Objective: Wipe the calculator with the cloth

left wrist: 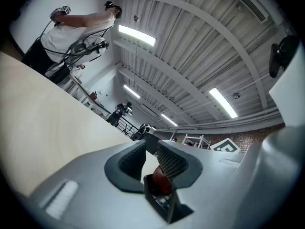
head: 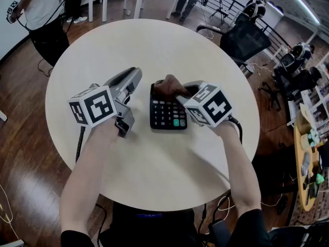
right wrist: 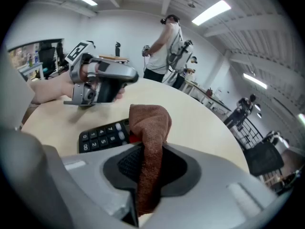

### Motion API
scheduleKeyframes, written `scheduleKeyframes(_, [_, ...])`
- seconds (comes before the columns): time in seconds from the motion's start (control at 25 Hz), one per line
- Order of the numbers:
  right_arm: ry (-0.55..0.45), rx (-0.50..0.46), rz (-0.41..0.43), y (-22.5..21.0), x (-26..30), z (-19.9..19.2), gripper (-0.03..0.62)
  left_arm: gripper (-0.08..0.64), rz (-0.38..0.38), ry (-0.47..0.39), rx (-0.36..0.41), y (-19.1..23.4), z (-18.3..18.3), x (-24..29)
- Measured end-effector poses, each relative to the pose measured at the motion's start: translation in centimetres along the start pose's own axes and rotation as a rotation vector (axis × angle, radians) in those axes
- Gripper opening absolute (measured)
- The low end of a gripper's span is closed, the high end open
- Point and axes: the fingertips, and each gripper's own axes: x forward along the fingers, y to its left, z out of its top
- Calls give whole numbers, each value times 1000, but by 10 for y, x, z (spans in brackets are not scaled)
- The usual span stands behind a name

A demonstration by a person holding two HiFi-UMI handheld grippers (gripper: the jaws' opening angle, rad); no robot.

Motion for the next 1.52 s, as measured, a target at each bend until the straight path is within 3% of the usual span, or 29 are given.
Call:
scheduleKeyframes(0.12, [-10, 54, -30, -18, -9, -8, 69, 63, -10, 2, 1, 2, 3, 0])
scheduleKeyframes(0.24, [-102, 81, -6, -13, -15, 16, 69, 61, -3, -10, 10, 4, 6, 0])
scheduleKeyframes(0.32, [-131, 62, 40, 2, -8, 34, 69, 61, -3, -22, 6, 4, 7, -1])
scheduleKeyframes(0.44, [-85, -9, 69, 15, 11, 35, 70, 62, 13, -38, 3, 7, 7, -4])
scheduleKeyframes(0.56, [-51, -77, 25, 12, 11, 27, 110, 61, 15, -38, 5, 5, 8, -3])
scheduleKeyframes(0.64, [-54, -100, 19, 13, 6, 31, 208, 61, 16, -32, 12, 3, 10, -3])
scheduleKeyframes(0.76, [-66, -112, 40, 20, 4, 40, 235, 61, 19, -26, 18, 2, 12, -4])
scheduleKeyframes(1.12, [-112, -166, 91, 53, 10, 63, 235, 61, 16, -31, 8, 6, 14, -7])
scheduleKeyframes(1.16, [-123, -167, 96, 54, 11, 66, 223, 61, 14, -31, 6, 5, 14, -7])
scheduleKeyframes(1.24, [-155, -136, 109, 50, 7, 68, 91, 61, 14, -30, 1, 3, 12, -6])
scheduleKeyframes(1.4, [-191, -33, 45, 16, -12, 64, 75, 61, 22, -34, 10, 1, 11, -5])
scheduleKeyframes(1.52, [-175, -13, 94, 24, -4, 64, 75, 60, 22, -28, 14, 2, 11, -5])
